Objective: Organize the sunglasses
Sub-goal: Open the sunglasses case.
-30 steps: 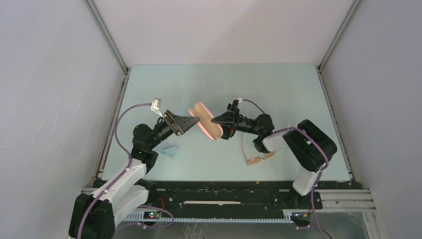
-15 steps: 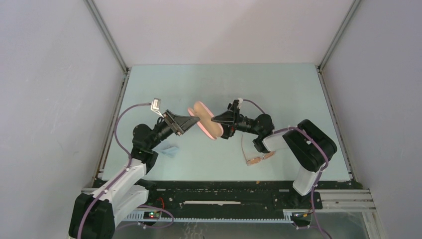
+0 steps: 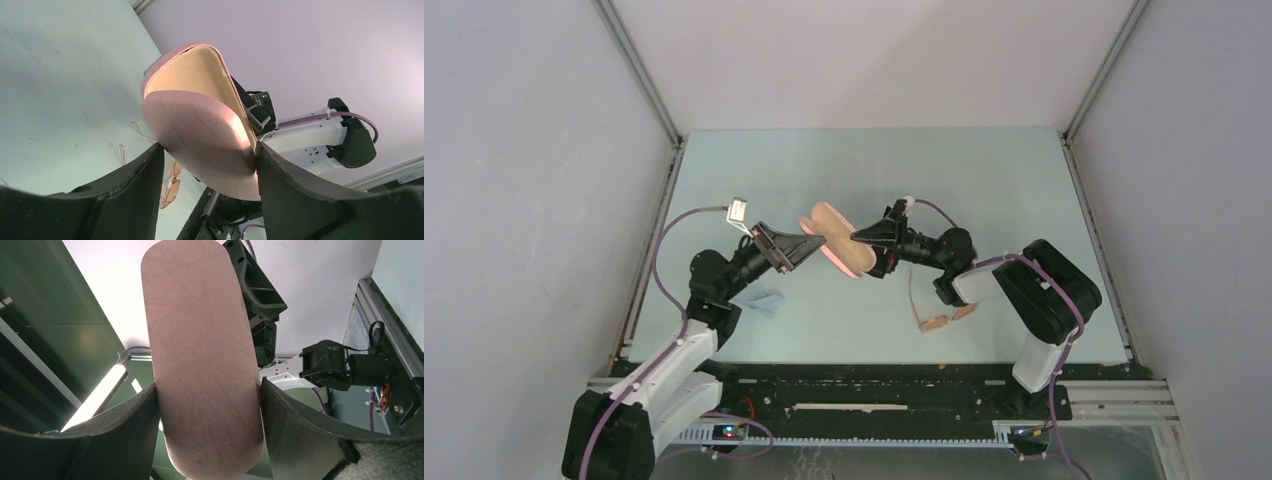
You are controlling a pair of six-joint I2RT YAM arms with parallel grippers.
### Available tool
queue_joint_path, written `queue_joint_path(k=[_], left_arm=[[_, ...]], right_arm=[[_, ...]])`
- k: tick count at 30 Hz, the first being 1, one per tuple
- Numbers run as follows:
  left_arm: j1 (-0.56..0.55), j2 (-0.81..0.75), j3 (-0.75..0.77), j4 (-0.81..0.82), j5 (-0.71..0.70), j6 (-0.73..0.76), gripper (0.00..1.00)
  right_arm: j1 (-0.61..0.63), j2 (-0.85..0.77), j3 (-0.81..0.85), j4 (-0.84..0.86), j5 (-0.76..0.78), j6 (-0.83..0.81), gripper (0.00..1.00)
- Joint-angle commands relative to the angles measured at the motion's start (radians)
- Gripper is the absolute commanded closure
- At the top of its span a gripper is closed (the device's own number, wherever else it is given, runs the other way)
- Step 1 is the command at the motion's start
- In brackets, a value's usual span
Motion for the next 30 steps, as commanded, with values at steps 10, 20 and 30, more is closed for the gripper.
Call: queue_joint_path(k=[10,20,30], left_arm=[[-0.023,-0.025,-0.021,0.064,0.125,0.114,1.0],[-0.023,-0.022,-0.018,0.064,0.134,0.114,1.0],[-0.023,-0.035,-0.019,0.065,0.139,0.121,1.0]], right_arm=[[0.0,-0.004,0.01,0.032,0.033,0.1,0.17],[-0.002,-0.006,0.02,0.032,0.019,0.09,0.17],[-0.003,0.021,0.02,0.034,0.026,0.145,0.25]])
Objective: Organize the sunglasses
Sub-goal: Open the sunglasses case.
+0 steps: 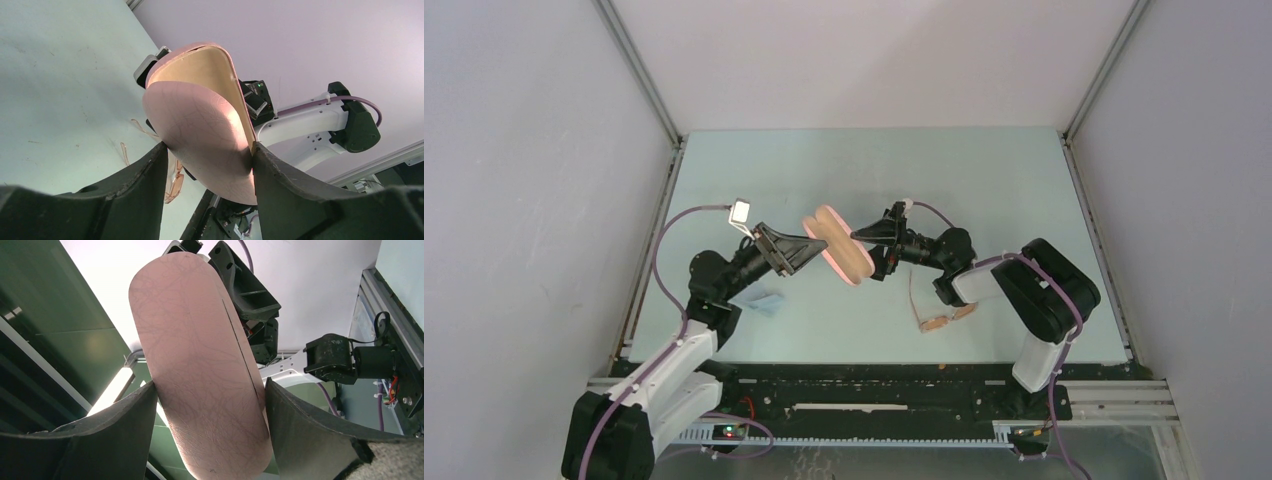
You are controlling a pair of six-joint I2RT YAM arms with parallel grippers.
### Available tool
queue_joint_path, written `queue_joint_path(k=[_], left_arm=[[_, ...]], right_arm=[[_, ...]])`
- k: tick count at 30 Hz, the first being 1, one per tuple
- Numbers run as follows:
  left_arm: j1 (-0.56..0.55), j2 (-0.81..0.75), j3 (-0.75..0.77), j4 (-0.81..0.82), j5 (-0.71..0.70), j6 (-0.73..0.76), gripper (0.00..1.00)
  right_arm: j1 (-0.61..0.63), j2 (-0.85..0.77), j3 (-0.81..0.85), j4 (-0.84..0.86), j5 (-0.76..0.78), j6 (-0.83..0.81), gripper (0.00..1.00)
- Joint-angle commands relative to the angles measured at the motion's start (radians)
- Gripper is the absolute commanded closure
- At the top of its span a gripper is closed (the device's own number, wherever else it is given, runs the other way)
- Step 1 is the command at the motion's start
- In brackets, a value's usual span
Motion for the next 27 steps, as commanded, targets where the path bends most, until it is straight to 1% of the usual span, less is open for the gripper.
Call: queue_joint_path(k=[1,11,19,21,27], left_arm=[[-0.02,-0.029,-0.019,0.06,0.097,0.067,1.0],[-0.021,-0.102,-0.062,0.135,0.083,0.074,1.0],[-0.022,-0.102,-0.069,0.166,0.093,0.061,1.0],[-0.022,-0.101,-0.07,0.175,0.097,0.056,1.0],[-0.022,-0.094,-0.073,0.174,0.093,0.05,1.0]], right_arm=[[0.002,0.015,0.02,0.038,0.041,0.106,0.26],[0.001,0.01,0.02,0.038,0.069,0.168,0.27],[0.005,0.001,0.035,0.038,0.074,0.179,0.26],[0.005,0.001,0.036,0.038,0.075,0.183,0.25],[0.005,-0.009,0.042,0.038,0.069,0.169,0.18]])
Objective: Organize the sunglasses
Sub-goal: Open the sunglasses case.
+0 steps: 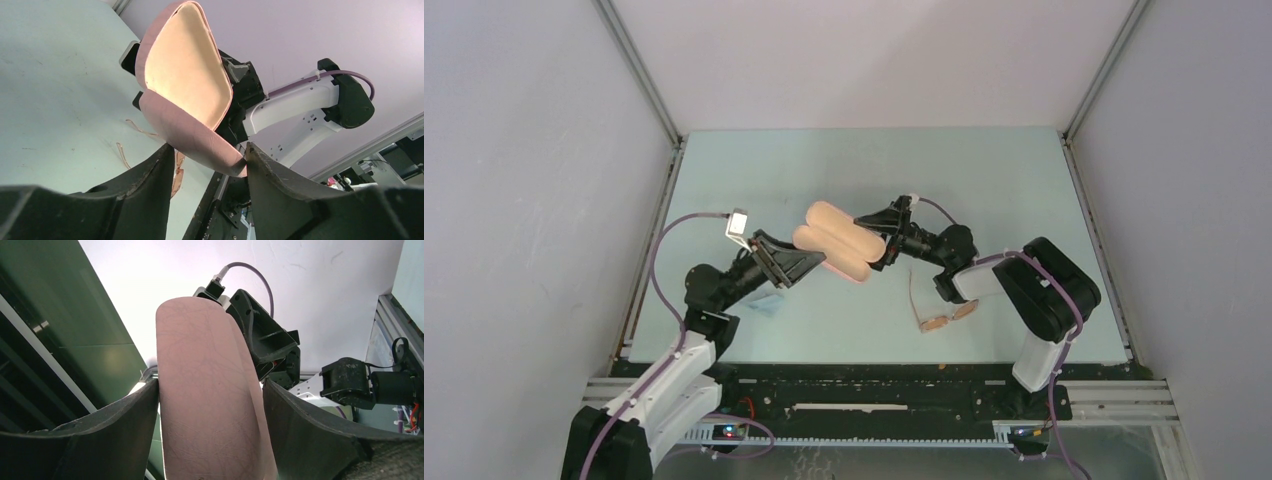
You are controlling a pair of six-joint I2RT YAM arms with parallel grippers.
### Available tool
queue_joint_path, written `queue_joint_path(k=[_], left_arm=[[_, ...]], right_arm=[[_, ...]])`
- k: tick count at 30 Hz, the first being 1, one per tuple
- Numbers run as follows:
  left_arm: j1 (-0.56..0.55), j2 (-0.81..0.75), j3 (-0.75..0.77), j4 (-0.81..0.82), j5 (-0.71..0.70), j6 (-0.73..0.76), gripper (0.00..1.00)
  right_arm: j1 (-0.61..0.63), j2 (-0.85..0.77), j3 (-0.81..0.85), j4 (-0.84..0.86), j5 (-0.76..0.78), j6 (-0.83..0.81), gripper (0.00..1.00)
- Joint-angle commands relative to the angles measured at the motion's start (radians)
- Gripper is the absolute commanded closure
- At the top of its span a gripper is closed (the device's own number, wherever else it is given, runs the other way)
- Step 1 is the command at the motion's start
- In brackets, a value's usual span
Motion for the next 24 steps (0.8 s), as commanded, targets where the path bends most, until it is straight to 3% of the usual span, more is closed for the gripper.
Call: queue_joint_path(k=[1,6,12,16,19,21,24], left_arm=[[-0.018,-0.009,-0.008,0.118,0.064,0.018,1.0],[-0.018,0.007,0.016,0.035,0.049,0.034,1.0],[-0.018,0.012,0.117,-0.283,-0.007,0.11,1.0],[-0.018,0.0,0.17,-0.454,-0.069,0.147,1.0],[-0.018,0.008,0.207,-0.535,-0.094,0.158,1.0],[-0.018,0.016,0.22,-0.553,-0.105,0.159,1.0],[-0.018,0.041,0.232,-0.57,-0.123,0.154,1.0]], right_arm=[[0.021,-0.016,0.025,0.035,-0.014,0.128,0.17],[0.01,-0.052,0.025,0.033,-0.031,0.074,0.12],[-0.025,-0.167,0.007,-0.09,-0.119,-0.102,0.05],[-0.059,-0.36,0.007,-0.518,-0.164,-0.414,0.01],[-0.087,-0.517,0.075,-1.053,-0.133,-0.731,0.0],[-0.101,-0.594,0.131,-1.305,-0.07,-0.909,0.0],[-0.123,-0.66,0.184,-1.545,0.002,-1.066,0.0]])
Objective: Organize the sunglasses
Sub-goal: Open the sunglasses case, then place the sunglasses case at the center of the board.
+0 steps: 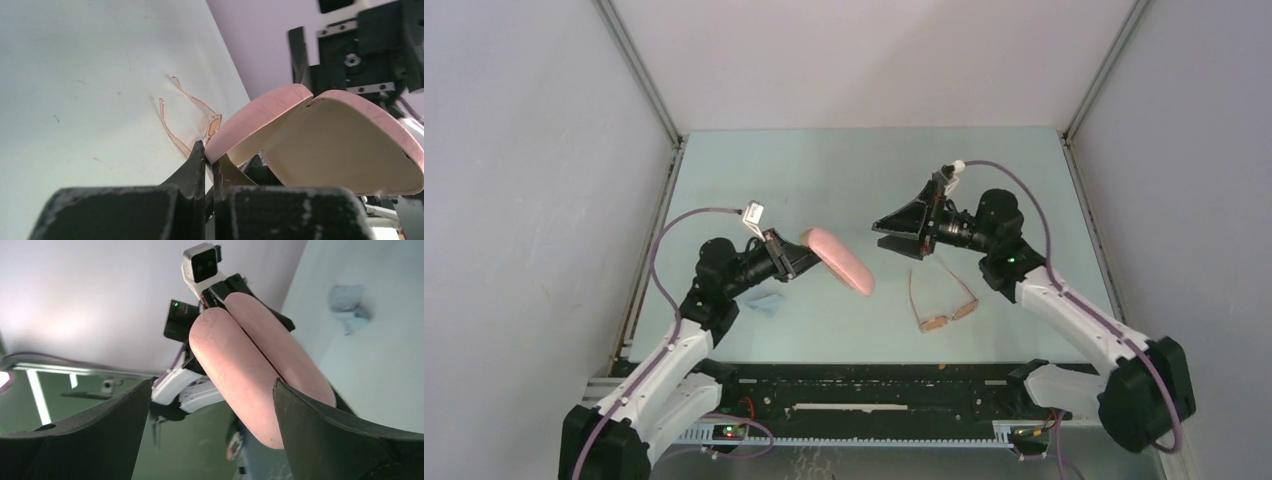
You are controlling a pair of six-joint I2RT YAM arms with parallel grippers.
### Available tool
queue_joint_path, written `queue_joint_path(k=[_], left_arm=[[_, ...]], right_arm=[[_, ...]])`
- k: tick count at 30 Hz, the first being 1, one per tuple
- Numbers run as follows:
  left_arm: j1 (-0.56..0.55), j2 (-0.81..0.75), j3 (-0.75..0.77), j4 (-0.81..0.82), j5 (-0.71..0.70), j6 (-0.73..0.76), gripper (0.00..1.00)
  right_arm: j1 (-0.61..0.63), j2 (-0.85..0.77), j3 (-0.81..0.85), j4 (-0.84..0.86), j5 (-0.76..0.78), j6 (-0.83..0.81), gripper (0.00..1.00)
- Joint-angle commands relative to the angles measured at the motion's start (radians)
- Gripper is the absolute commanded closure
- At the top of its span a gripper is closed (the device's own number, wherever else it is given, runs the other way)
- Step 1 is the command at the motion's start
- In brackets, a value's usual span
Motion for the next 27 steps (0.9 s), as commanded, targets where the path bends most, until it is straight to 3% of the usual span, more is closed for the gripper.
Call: queue_joint_path(k=[1,5,10,19,27], left_arm=[[0.001,0.036,0.079,-0.05,-0.047,0.018,1.0],[0.001,0.107,0.108,-0.051,-0.092,-0.011,1.0],[0.001,0.305,0.176,-0.042,-0.188,-0.081,1.0],[0.001,0.799,0.371,0.183,-0.116,-0.199,1.0],[0.0,0.988,0.391,0.306,-0.167,-0.352,1.0]], right_arm=[[-0.031,-0.094,0.095,-0.607,0.123,-0.417,0.0],[-0.028,-0.157,0.145,-0.806,0.283,-0.551,0.0],[-0.043,-0.198,0.153,-0.93,0.397,-0.619,0.0],[-0.048,-0.287,0.153,-1.062,0.515,-0.665,0.01],[-0.086,-0.342,0.15,-1.14,0.566,-0.684,0.0]])
